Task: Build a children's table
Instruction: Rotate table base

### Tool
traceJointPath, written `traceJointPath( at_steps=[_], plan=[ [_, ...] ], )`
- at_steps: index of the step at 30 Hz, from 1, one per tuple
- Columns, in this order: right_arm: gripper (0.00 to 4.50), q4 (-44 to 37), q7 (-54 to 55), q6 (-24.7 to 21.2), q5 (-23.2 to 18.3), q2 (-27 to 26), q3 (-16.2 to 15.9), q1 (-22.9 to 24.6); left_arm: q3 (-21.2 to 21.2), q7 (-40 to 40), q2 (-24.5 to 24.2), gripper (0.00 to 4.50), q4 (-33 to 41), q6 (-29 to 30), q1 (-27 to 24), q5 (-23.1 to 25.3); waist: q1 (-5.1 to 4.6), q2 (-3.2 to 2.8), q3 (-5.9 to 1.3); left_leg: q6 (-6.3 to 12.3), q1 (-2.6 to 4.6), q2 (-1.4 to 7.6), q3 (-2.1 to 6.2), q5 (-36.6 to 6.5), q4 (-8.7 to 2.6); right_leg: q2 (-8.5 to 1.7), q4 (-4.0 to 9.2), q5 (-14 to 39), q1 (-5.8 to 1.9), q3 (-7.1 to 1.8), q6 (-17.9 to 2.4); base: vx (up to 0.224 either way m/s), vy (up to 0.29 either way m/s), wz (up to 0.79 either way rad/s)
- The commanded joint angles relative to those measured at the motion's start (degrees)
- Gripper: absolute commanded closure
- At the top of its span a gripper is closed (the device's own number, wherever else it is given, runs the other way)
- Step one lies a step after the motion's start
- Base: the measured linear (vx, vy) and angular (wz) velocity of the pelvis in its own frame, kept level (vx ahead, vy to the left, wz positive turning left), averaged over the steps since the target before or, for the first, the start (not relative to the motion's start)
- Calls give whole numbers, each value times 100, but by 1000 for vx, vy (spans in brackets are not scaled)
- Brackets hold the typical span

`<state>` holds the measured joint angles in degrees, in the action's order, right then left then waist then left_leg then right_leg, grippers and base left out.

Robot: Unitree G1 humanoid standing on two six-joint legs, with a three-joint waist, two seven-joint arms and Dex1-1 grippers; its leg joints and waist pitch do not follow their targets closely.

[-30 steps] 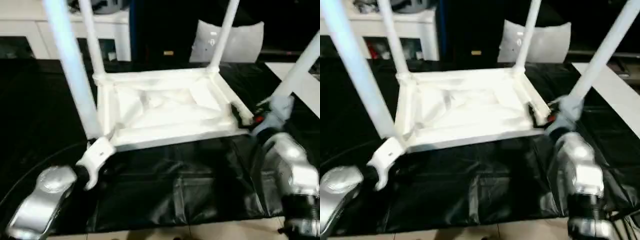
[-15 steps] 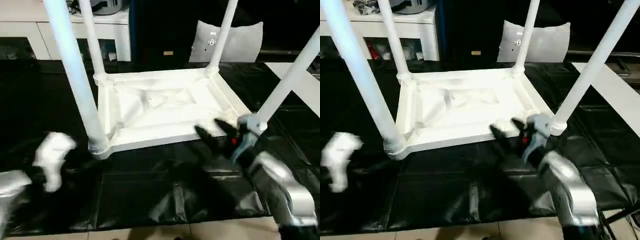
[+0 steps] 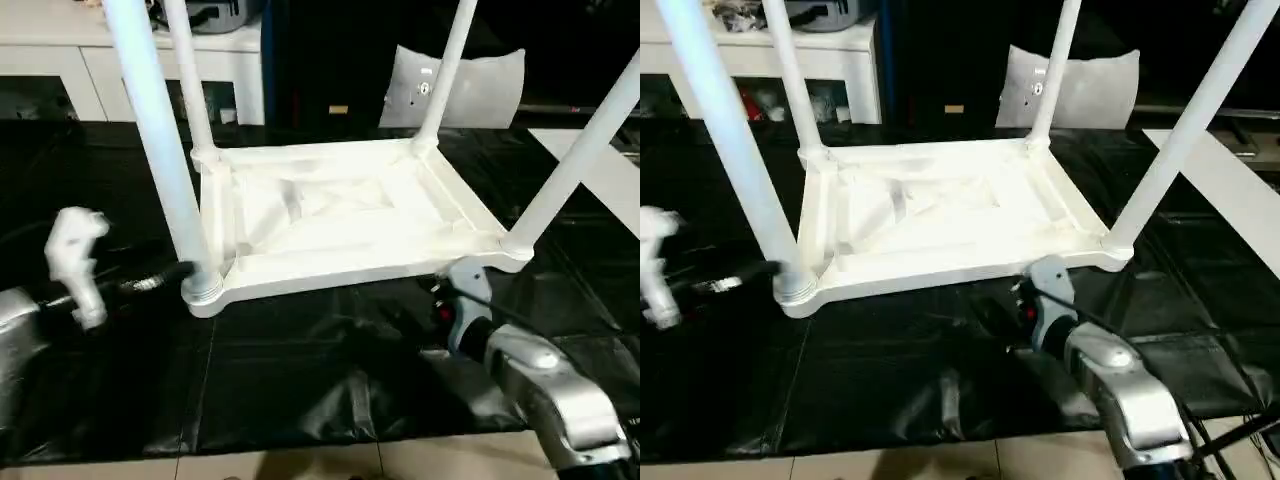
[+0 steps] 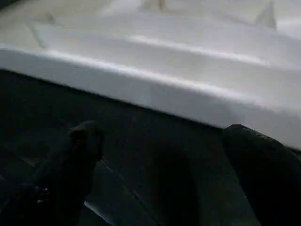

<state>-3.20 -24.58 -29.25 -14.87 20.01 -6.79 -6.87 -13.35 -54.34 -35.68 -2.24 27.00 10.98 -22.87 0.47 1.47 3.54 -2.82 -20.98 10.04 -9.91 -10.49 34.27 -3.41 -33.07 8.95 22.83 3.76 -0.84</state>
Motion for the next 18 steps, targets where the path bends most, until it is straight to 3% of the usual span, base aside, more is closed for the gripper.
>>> traceJointPath(
  at_steps=[1,2,4,5,9,15,18],
  plan=[
    [0,122,137,-9,117,2,48,-103,129,-88,32,69,-56,-67,112,-45,14,-92,-305,-181,137,251,174,-2380,-474,-455,537,3270,-100,-251,-477,0,0,0],
    [0,234,76,-172,-63,-52,145,-157,303,-167,148,69,-116,-83,288,-82,11,-66,-320,-173,141,257,166,-2337,-462,-448,509,3102,-99,-256,-542,0,0,0],
    [0,278,107,-452,-196,-121,208,-181,468,-182,259,63,-183,-77,468,-78,31,-83,-332,-132,151,267,153,-2237,-459,-435,476,2804,-106,-270,-667,0,0,0],
    [0,300,149,-493,-165,-133,211,-191,508,-176,299,36,-224,-93,520,-58,25,-55,-329,-120,126,271,151,-2179,-470,-432,462,2715,-128,-270,-702,0,0,0],
    [0,606,221,-217,30,-230,193,-298,695,-56,501,25,-518,-268,758,128,86,-52,-361,-122,100,274,110,-1755,-456,-450,389,2183,-170,-294,-865,0,0,0],
    [0,1114,333,190,433,-265,-46,-557,1023,-555,697,25,242,367,700,-514,173,-53,-391,-90,102,299,63,-1251,-438,-448,281,1439,-219,-307,-1159,0,0,0],
    [0,1335,435,374,549,-324,-36,-716,1190,-817,629,25,605,558,579,-773,168,-37,-379,-102,85,289,67,-1295,-449,-440,292,1605,-238,-299,-1087,0,0,0]
  ],
)
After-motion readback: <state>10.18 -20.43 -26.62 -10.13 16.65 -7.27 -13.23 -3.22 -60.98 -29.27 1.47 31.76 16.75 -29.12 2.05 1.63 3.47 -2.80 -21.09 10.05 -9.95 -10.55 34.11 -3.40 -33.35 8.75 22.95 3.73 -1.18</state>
